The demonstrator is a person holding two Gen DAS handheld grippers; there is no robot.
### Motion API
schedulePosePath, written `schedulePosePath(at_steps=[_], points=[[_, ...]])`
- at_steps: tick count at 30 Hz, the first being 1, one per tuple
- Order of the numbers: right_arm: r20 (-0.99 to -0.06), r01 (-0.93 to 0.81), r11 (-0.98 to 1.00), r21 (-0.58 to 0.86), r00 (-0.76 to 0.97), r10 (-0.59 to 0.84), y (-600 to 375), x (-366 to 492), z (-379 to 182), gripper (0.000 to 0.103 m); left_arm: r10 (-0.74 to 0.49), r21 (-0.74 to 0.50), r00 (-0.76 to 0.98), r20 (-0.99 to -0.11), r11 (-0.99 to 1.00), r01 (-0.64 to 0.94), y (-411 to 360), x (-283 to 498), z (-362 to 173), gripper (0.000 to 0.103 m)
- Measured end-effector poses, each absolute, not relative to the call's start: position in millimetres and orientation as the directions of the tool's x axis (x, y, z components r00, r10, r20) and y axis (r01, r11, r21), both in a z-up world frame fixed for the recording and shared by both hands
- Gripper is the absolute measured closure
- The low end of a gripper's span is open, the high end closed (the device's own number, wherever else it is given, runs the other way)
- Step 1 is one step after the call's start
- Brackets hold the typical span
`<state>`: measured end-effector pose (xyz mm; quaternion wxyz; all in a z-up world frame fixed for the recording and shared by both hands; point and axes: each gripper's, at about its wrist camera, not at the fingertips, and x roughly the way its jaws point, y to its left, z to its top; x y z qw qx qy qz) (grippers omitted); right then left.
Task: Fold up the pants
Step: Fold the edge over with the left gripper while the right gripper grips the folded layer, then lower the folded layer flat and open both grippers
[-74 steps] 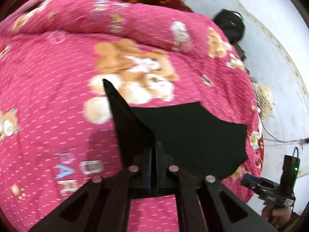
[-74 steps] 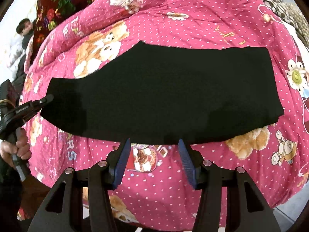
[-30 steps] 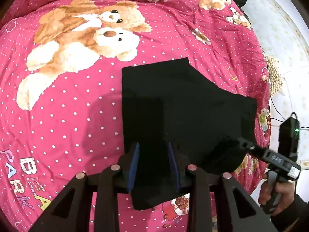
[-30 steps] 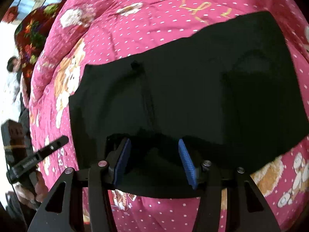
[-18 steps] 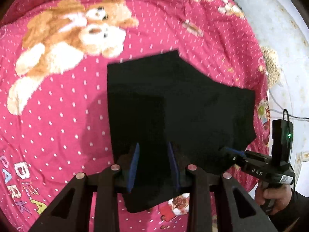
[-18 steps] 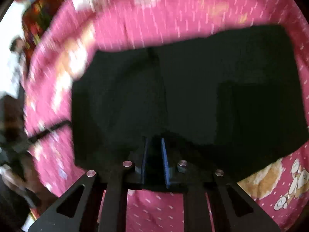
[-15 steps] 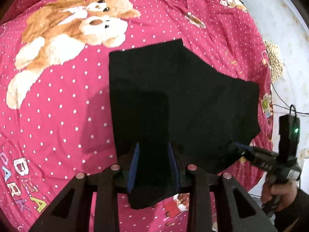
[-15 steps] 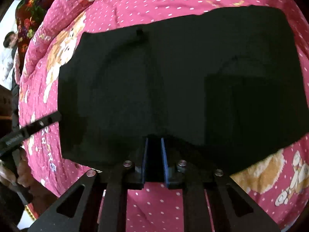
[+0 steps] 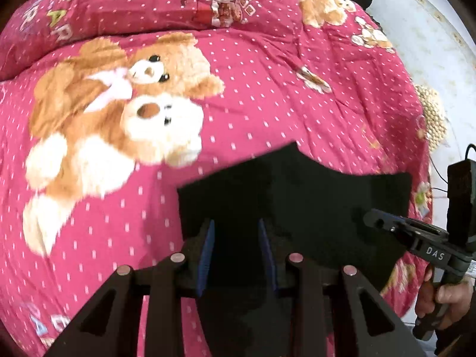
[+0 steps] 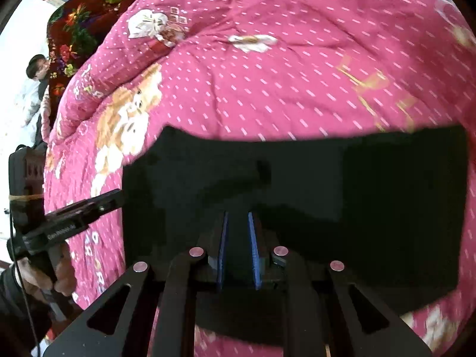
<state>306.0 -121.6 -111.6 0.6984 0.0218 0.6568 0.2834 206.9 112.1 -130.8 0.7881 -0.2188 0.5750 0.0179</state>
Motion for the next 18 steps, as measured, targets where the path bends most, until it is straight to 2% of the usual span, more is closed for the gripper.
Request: schedulePosePath(at_steps=[5, 9, 14, 18], points=[[-0.926, -0.328, 0.870, 0.369, -0.054, 0.373, -116.5, 332.6, -146.2, 0.090, -0.199, -0.298, 0.322, -0.926, 0.907, -0.298, 112.4, 222.1, -145.1, 0.070], [-0.927, -0.309, 0.878, 0.366, -0.039, 0.373, -126.8, 335.4, -135.2, 0.090, -0.207, -0.311, 0.331, -0.921, 0.901, -0.301, 110.7, 214.9, -138.6, 0.070], [-0.916, -0.375, 0.841, 0.389, -0.060, 0.397, -142.9, 290.2, -112.5, 0.090, -0.242, -0.338, 0.331, -0.912, 0.901, -0.271, 89.3, 179.8, -125.1, 0.070], [-0.930, -0.402, 0.840, 0.365, -0.129, 0.343, -150.5, 247.4, -127.1, 0.090, -0.271, -0.334, 0.259, -0.927, 0.911, -0.241, 59.9, 145.1, -131.8, 0.070]])
